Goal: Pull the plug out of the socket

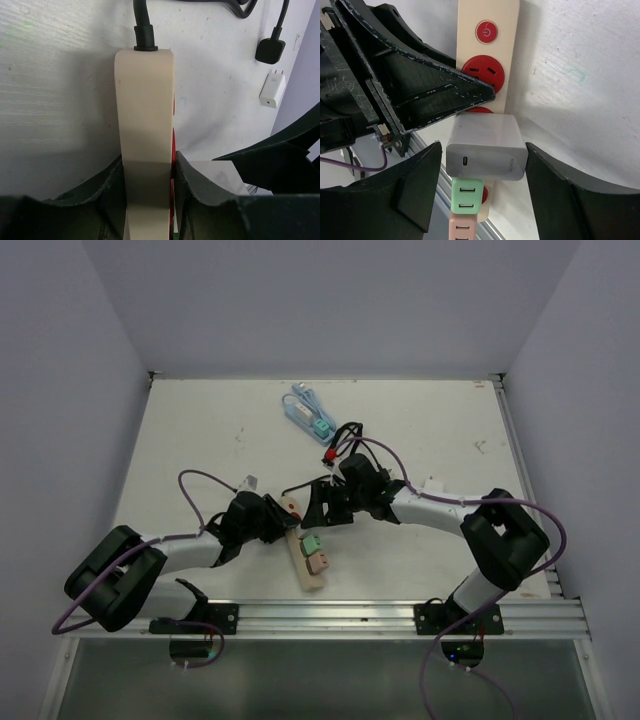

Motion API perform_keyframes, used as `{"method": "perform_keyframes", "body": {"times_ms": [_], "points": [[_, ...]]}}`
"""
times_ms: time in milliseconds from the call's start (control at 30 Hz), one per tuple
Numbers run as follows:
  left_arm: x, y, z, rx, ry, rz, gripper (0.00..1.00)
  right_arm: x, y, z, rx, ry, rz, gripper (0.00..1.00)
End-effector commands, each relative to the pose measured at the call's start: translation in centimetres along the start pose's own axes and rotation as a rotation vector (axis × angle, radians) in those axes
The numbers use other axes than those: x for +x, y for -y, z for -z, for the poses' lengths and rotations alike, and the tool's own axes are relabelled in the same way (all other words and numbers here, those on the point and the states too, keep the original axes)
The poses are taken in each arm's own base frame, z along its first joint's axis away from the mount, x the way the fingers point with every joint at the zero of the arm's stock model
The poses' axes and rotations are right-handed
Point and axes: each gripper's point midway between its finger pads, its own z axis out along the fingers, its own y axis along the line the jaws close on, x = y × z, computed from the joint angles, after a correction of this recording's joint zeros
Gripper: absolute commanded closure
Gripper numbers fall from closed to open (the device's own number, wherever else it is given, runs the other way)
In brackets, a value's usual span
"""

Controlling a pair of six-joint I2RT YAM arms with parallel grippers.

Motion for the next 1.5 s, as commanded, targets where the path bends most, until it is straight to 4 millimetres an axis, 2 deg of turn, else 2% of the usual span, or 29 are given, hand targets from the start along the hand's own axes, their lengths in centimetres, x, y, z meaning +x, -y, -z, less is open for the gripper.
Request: {"method": "perform_keyframes", "body": {"times_ms": [0, 167, 300, 367, 400, 467, 500, 567, 600, 733, 1033, 1133, 1267, 1367, 1467], "points": [[0.7, -2.3, 0.0, -0.067, 0.000, -0.015, 1.00, -0.5, -1.8, -0.4, -0.069, 0.007, 0.004, 0.28], [0.5, -1.9, 0.1, -0.056, 0.011, -0.019, 1.00, -0.4, -1.7, -0.9, -0.063, 0.004, -0.005, 0.27], [0.6, -2.0, 0.1, -0.056, 0.013, -0.019, 1.00, -0.5, -1.6, -1.0, -0.057, 0.005, -0.005, 0.35], [0.5, -2.1, 0.1, -0.056, 0.016, -0.018, 1.00, -0.4, -1.4, -1.2, -0.052, 0.005, -0.008, 0.45], [0.5, -2.0, 0.1, -0.056, 0.015, -0.019, 1.00, -0.5, -1.4, -1.1, -0.051, 0.008, -0.010, 0.56], [0.5, -2.2, 0.1, -0.060, 0.018, -0.019, 1.00, -0.5, -1.2, -1.1, -0.046, 0.011, -0.006, 0.68], [0.6, -2.4, 0.2, -0.066, 0.017, -0.017, 1.00, -0.4, -1.0, -1.1, -0.039, 0.013, -0.006, 0.82], [0.7, -2.9, 0.3, -0.079, 0.016, -0.003, 1.00, -0.2, -0.7, -1.0, -0.028, 0.010, -0.003, 0.98], [0.9, -3.4, 0.4, -0.090, 0.016, 0.004, 1.00, 0.0, -0.4, -1.0, -0.019, 0.008, -0.005, 1.00], [1.0, -4.2, 0.6, -0.112, 0.022, 0.024, 1.00, 0.2, 0.4, -0.7, -0.017, 0.015, -0.024, 1.00], [1.0, -5.5, 0.8, -0.150, 0.020, 0.037, 1.00, -1.1, -0.5, 0.5, -0.047, 0.060, -0.020, 1.00], [0.1, -5.8, 0.7, -0.204, 0.053, 0.001, 1.00, -2.0, -0.7, 0.9, -0.012, 0.080, 0.017, 1.00], [-0.2, -5.2, 0.5, -0.206, 0.062, -0.007, 1.00, -2.5, -1.5, 1.0, 0.013, 0.079, 0.021, 1.00], [-0.2, -4.5, 0.2, -0.204, 0.057, -0.012, 1.00, -2.2, -2.4, 0.3, 0.021, 0.065, 0.046, 1.00], [0.1, -4.7, 0.1, -0.210, 0.050, -0.005, 1.00, -2.2, -2.7, 0.2, 0.005, 0.070, 0.038, 1.00]]}}
